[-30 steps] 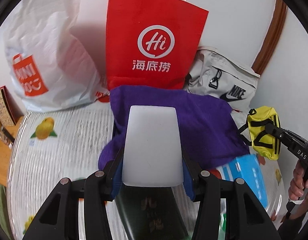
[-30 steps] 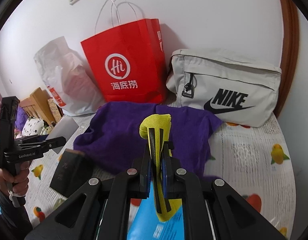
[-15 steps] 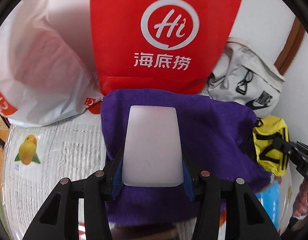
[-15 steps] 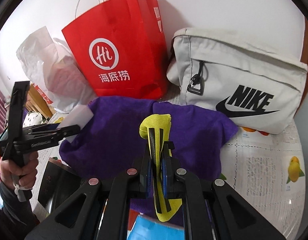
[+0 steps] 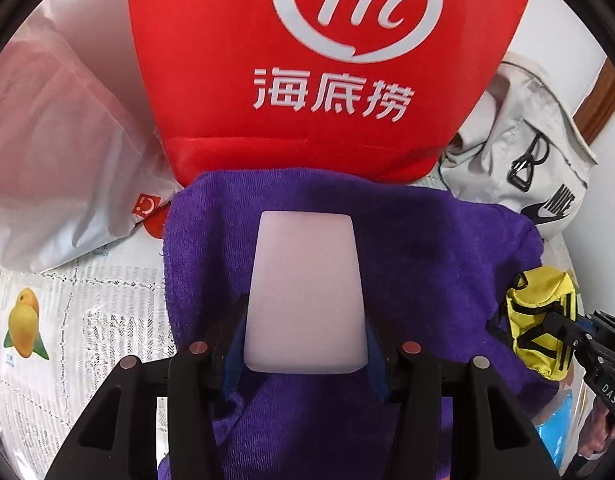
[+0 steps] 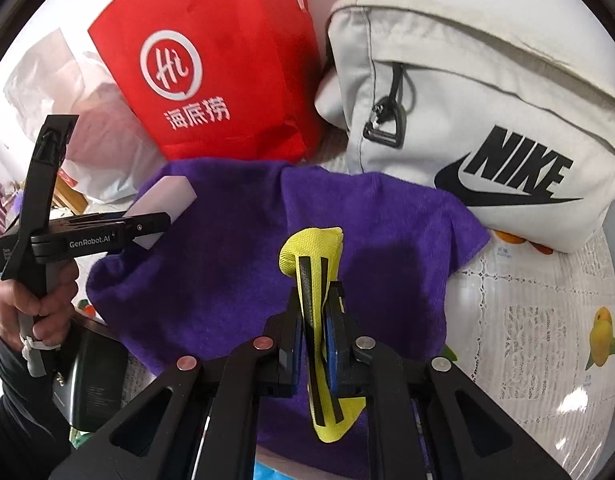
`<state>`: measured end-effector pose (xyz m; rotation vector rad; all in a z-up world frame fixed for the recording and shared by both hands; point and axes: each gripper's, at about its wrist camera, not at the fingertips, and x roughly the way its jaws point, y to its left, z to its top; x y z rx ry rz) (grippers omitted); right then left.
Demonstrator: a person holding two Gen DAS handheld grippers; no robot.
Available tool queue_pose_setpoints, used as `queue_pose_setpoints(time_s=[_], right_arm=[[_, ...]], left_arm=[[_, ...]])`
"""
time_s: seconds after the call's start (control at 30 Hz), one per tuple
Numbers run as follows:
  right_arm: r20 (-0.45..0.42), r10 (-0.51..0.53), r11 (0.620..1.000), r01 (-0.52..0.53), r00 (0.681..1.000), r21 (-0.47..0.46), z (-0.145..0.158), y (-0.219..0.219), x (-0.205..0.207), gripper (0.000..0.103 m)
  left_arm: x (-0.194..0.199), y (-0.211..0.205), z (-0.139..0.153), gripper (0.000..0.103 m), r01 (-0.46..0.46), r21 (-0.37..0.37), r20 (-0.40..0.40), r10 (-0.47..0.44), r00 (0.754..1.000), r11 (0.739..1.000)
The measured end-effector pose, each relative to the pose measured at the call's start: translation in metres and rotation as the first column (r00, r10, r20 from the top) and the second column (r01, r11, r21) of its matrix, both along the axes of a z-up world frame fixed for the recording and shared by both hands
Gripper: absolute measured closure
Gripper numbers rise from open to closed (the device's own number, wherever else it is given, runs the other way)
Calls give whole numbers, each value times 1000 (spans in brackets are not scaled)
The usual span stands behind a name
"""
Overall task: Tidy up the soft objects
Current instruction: 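Lower the sponge onto the towel and open the left tool while the right tool releases the pouch there, then grasp the green wet-wipes pack with the left tool while the right tool grasps the white glove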
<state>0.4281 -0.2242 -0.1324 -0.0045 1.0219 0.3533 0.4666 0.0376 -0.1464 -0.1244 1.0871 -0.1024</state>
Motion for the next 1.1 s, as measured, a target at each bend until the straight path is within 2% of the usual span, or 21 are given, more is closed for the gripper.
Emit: queue_pose_setpoints(time_s=[0.17, 0.23, 0.27, 0.3, 0.43, 0.57, 0.67, 0.77, 0.93, 1.1], right_arm=[[-2, 6, 1000, -6, 1000, -16, -2, -1, 3, 89], [-15, 8, 999, -8, 1000, -31, -5, -2, 4, 78], [-25, 9, 999, -10, 1000, -40, -6, -2, 4, 64], [-31, 11, 998, -13, 999, -53, -7, -1, 4, 56], [-5, 17, 995, -18, 1000, -98, -3, 1, -1, 53], [33, -1, 994, 5, 999, -111, 6, -6, -9, 38], [57, -30, 991, 37, 998, -127, 14, -10, -17, 35], [80, -56, 986, 68, 995, -152, 25, -13, -28, 19], [148, -106, 979, 129, 983, -156, 46, -15, -59, 18], [154, -80, 986, 100, 985, -132, 60, -14, -91, 18]], left_arm=[[6, 0, -5, 52, 3, -2, -23, -3, 1000, 1000], [7, 1, -5, 37, 5, -4, -29, -5, 1000, 1000], [7, 0, -5, 34, 7, -2, -30, -7, 1000, 1000], [6, -1, -4, 33, 10, 4, -23, -10, 1000, 1000], [-3, 4, 5, 32, 11, 16, -15, -11, 1000, 1000], [-12, 5, 14, 31, -23, 48, -29, 25, 999, 999], [-24, 4, 25, 31, -42, 92, -4, 42, 999, 995], [-39, 1, 40, 31, -16, 118, 24, 13, 1000, 993], [-83, 0, 69, 31, 8, 111, 133, -23, 991, 994], [-125, 0, 85, 31, -9, 56, 166, -1, 986, 998]])
